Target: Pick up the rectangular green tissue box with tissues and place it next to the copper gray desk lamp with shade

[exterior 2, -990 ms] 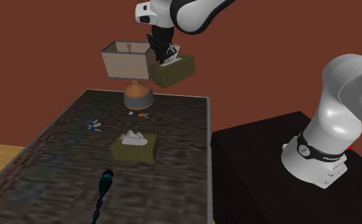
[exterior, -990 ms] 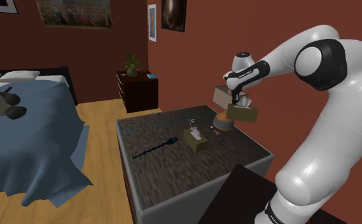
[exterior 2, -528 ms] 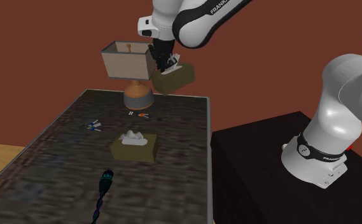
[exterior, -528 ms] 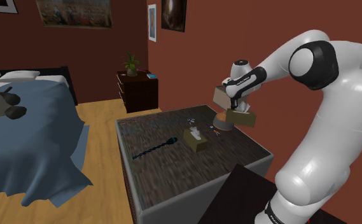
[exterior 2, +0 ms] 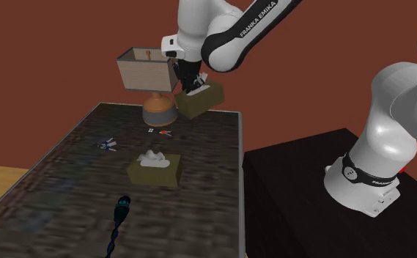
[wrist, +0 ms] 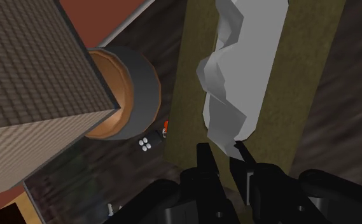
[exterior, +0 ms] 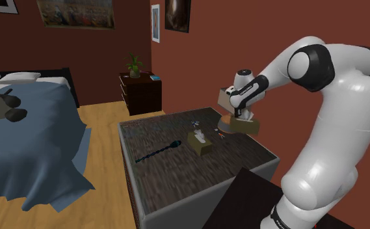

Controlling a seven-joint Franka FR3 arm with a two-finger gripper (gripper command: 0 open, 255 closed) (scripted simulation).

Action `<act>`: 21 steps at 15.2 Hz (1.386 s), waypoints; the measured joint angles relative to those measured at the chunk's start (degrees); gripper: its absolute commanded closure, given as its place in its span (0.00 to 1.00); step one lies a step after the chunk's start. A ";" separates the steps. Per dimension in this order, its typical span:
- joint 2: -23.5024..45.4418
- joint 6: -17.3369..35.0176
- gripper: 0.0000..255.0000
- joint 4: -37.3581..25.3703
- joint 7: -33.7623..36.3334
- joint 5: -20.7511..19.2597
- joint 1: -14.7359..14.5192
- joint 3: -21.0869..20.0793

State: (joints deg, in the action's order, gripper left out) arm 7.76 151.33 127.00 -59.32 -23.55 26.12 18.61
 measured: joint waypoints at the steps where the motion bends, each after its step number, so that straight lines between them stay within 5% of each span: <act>1: 0.52 0.79 1.00 0.28 0.30 -0.20 0.04 0.07; 21: 13.65 14.22 1.00 0.97 6.25 -3.08 -0.19 1.63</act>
State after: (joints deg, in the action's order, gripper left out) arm 21.41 165.56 127.97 -53.07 -26.63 25.93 20.24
